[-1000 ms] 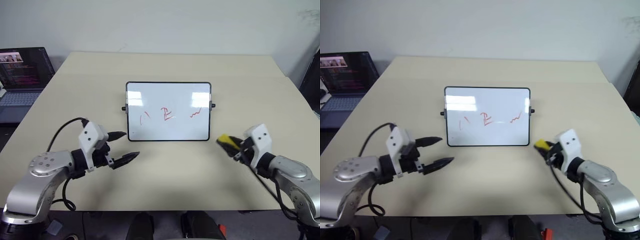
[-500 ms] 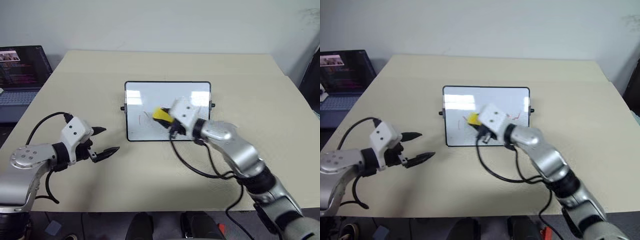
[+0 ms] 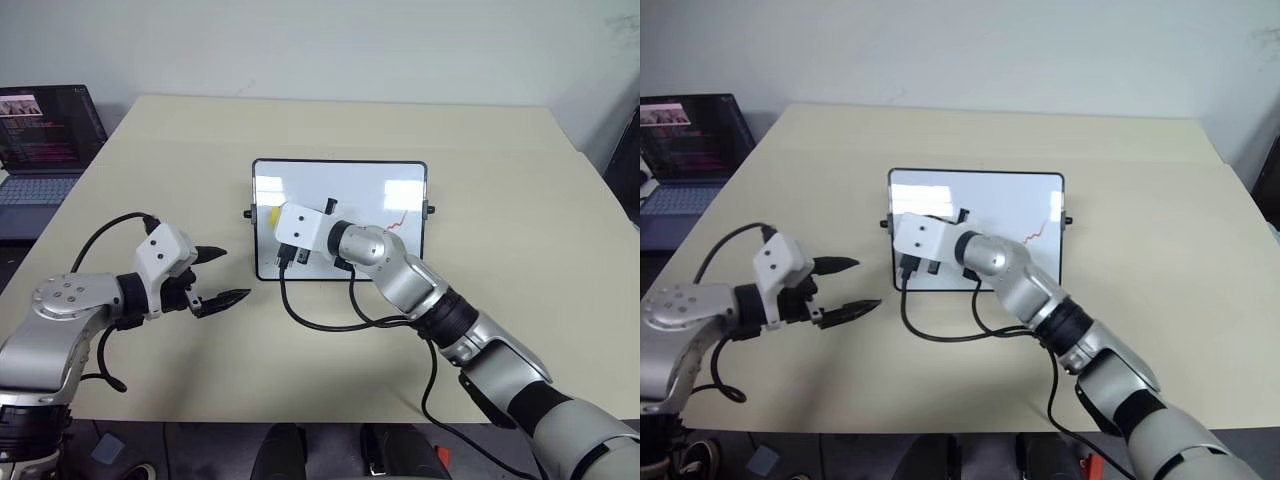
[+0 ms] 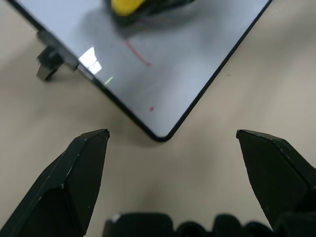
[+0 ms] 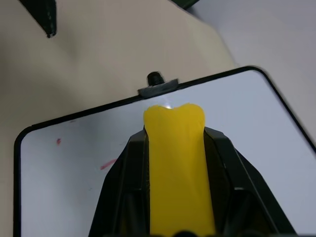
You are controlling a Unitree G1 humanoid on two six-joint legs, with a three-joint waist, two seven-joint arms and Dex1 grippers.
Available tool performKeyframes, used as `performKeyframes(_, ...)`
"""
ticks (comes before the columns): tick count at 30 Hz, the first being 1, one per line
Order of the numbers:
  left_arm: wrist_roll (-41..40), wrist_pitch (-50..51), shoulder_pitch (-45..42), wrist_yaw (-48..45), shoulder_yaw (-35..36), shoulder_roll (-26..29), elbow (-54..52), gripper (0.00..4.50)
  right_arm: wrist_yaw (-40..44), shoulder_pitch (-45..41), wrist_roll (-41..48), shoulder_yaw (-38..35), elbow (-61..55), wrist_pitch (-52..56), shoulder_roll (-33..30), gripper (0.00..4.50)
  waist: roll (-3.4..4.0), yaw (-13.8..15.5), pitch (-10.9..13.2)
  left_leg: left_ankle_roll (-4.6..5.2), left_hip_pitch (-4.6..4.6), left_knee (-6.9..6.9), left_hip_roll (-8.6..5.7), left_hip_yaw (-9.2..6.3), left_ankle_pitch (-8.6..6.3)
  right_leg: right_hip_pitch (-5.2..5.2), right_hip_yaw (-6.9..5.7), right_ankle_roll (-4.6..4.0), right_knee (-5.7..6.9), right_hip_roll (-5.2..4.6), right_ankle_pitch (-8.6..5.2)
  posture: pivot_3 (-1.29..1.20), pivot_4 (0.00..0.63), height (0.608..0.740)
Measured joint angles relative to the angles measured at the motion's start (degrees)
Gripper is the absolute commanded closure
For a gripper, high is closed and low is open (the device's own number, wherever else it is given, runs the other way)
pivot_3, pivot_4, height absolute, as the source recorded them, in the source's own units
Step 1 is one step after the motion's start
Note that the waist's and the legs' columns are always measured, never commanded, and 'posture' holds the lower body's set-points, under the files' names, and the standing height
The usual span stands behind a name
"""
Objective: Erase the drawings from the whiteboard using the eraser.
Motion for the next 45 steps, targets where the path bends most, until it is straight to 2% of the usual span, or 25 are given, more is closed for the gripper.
performKeyframes(3,0.0,0.0,-0.5,-0.7,-0.5,-0.1,0.5,0.00,3.1,-1.4,0.0,-0.1,4.3,-0.1,0.7,3.38,0.00,0.0,0.0,0.00,0.01,0.00,0.01,-0.02,0.00,0.00,-0.02,0.00,0.04,0.00,0.00,0.00,0.150,0.740)
performKeyframes(9,0.5,-0.2,-0.4,-1.4,-1.2,-0.1,1.0,0.00,9.9,-1.4,-1.2,1.2,5.4,-0.9,0.2,3.38,0.00,0.0,0.0,0.01,0.11,0.14,0.01,-0.02,0.01,0.00,-0.01,0.00,0.34,0.01,-0.01,0.00,0.150,0.740)
performKeyframes(16,0.5,-0.2,1.8,-2.0,-1.1,-0.1,0.9,0.00,0.1,-4.4,-5.6,-1.6,10.9,-6.2,1.2,3.38,0.05,-0.2,0.0,0.02,0.10,0.77,0.01,-0.10,0.01,0.03,-0.05,-0.07,0.83,0.05,0.02,0.00,0.150,0.740)
performKeyframes(23,0.6,-0.2,2.2,-2.0,-1.1,-0.1,0.8,0.00,12.1,-0.6,-6.3,1.7,7.0,-4.5,0.1,3.38,0.04,-0.1,0.0,0.02,0.14,0.77,0.01,-0.13,0.00,0.08,-0.08,-0.07,0.82,0.06,0.02,0.00,0.150,0.740)
performKeyframes(30,0.6,-0.2,2.1,-2.2,-1.1,-0.1,0.7,0.00,1.4,-4.8,-9.1,-2.0,11.4,-7.4,0.5,3.38,0.03,0.0,0.0,0.02,0.14,0.80,-0.01,-0.13,0.02,0.08,-0.11,-0.10,0.88,0.06,0.04,0.00,0.150,0.740)
performKeyframes(41,0.8,-0.9,0.9,-2.2,-2.1,-0.3,0.8,0.00,13.9,-1.1,-9.0,-1.4,5.2,-3.6,-2.0,3.38,0.03,0.0,0.0,0.03,0.18,0.80,0.00,-0.14,0.02,0.12,-0.09,-0.10,0.87,0.06,0.04,0.00,0.150,0.740)
performKeyframes(43,0.8,-1.0,0.9,-2.2,-2.2,-0.5,0.8,0.00,13.1,-1.2,-9.0,-1.5,5.5,-3.9,-1.9,3.38,0.03,0.0,0.0,0.03,0.19,0.80,0.00,-0.14,0.02,0.12,-0.10,-0.10,0.88,0.07,0.04,0.00,0.150,0.740)
performKeyframes(45,0.8,-1.0,0.6,-2.2,-2.5,-0.6,0.8,0.00,8.1,-2.1,-9.0,-2.5,7.7,-5.1,-0.7,3.38,0.06,0.0,0.0,0.03,0.18,0.80,0.01,-0.13,0.03,0.10,-0.10,-0.10,0.91,0.09,0.04,0.00,0.150,0.740)
